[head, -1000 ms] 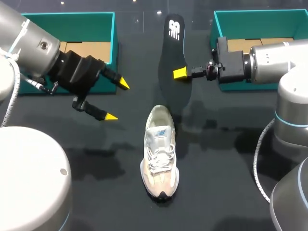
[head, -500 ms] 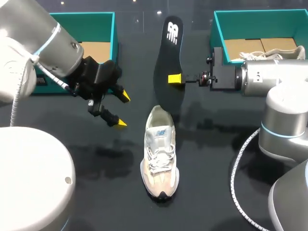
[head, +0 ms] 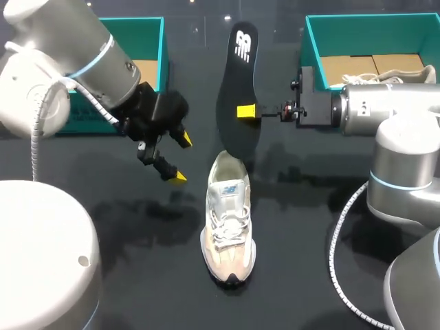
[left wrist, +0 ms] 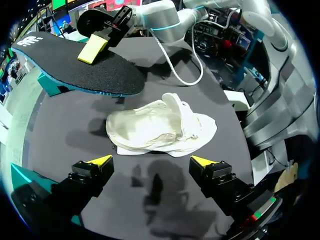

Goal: Take the shoe out of the shoebox, open the shoe tongue, remove and reinsert the insole, then place the shoe into the shoebox

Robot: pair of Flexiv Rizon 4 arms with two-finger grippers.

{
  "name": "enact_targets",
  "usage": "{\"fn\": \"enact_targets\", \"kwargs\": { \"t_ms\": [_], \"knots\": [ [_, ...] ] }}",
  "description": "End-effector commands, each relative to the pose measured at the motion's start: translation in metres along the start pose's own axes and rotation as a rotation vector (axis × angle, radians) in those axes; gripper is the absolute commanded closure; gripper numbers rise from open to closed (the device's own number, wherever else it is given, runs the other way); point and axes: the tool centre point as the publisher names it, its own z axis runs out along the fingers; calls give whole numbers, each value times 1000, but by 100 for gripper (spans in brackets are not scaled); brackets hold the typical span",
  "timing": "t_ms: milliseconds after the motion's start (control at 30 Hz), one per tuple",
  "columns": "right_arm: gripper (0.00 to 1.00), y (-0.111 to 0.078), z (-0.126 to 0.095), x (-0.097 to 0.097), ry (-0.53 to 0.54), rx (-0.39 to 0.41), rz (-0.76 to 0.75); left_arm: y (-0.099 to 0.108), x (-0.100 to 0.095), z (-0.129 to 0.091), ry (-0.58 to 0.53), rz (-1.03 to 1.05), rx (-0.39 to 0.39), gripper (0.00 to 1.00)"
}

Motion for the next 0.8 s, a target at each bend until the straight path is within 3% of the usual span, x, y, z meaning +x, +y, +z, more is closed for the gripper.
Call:
{"fn": "enact_targets", "kwargs": {
  "t_ms": [33,333,733,800],
  "knots": [
    [100,-8,9,-17,63,-44,-46,5,-1,20,-45,20,20,0],
    [100,-11,18,-36,76,-50,-80,15,-3,36,-69,121,45,0],
    [100,-11,18,-36,76,-50,-80,17,-4,36,-60,125,60,0],
    [100,-12,20,-38,99,-36,-92,20,-6,43,-58,145,91,0]
  ]
}}
